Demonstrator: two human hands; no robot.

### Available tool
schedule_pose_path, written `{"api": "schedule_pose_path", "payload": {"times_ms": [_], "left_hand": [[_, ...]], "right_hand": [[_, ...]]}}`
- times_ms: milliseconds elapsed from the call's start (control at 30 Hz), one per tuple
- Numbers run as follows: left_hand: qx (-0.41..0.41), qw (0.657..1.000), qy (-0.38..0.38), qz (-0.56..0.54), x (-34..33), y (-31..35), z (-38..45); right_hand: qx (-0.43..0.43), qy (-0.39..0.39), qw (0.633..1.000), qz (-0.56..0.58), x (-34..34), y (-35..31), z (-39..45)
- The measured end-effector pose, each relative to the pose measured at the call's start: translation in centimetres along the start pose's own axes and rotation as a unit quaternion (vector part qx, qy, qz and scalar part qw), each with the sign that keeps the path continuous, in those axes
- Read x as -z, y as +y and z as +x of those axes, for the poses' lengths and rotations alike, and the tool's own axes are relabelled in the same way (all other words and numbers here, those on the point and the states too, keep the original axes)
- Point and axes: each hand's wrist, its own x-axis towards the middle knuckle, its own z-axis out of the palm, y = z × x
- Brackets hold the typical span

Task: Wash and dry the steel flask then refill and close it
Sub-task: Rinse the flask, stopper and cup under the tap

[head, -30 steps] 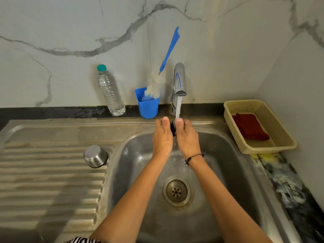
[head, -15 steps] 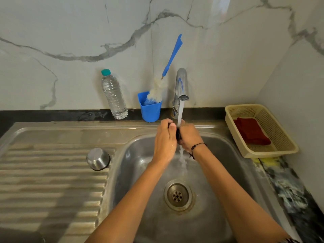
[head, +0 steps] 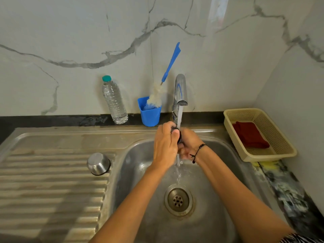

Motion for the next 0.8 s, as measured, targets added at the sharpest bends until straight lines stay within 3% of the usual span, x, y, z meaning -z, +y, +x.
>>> {"api": "schedule_pose_path", "payload": {"times_ms": [100,133,200,267,300,367,500,567,633,667,733,800], "left_hand": [[0.049,0.997,-0.022,-0.051,0.6,0.3,0.2],[0.102,0.992,-0.043,-0.058,0.7,0.5,0.6],[0.223,0.967,-0.092,-0.083,1.2,0.7,1.6],[0.309,0.931,-0.134,-0.14,1.9,1.0,2.3],[0.338,0.917,-0.139,-0.16,2.1,1.2,2.6],[0.362,0.908,-0.124,-0.168,1.8,1.7,2.8],[0.292,0.95,0.002,-0.111,0.0,1.9,2.3],[0.194,0.98,0.033,-0.016,0.0,1.7,2.0],[0.108,0.992,0.041,0.058,0.2,1.3,1.8],[0.08,0.993,0.048,0.075,0.2,1.1,1.7],[0.068,0.993,0.067,0.063,0.1,0.9,1.6],[0.096,0.99,0.09,0.042,0.1,0.8,1.7]], "right_hand": [[0.103,0.071,0.988,-0.092,-0.5,-0.7,0.0],[0.171,0.122,0.962,-0.174,-0.6,-0.6,0.1],[0.298,0.206,0.865,-0.348,-0.4,0.2,0.5],[0.386,0.225,0.786,-0.428,-0.1,1.2,0.5],[0.418,0.23,0.758,-0.446,0.1,1.6,0.4],[0.45,0.241,0.741,-0.437,0.3,2.0,0.1],[0.379,0.295,0.799,-0.362,-0.2,1.2,0.5],[0.307,0.259,0.872,-0.279,-0.6,0.6,1.1],[0.21,0.183,0.95,-0.142,-0.4,0.3,1.6],[0.167,0.146,0.972,-0.083,-0.3,0.1,1.4],[0.149,0.122,0.978,-0.084,-0.5,-0.3,0.8],[0.204,0.149,0.952,-0.173,-0.8,-0.4,0.4]]}}
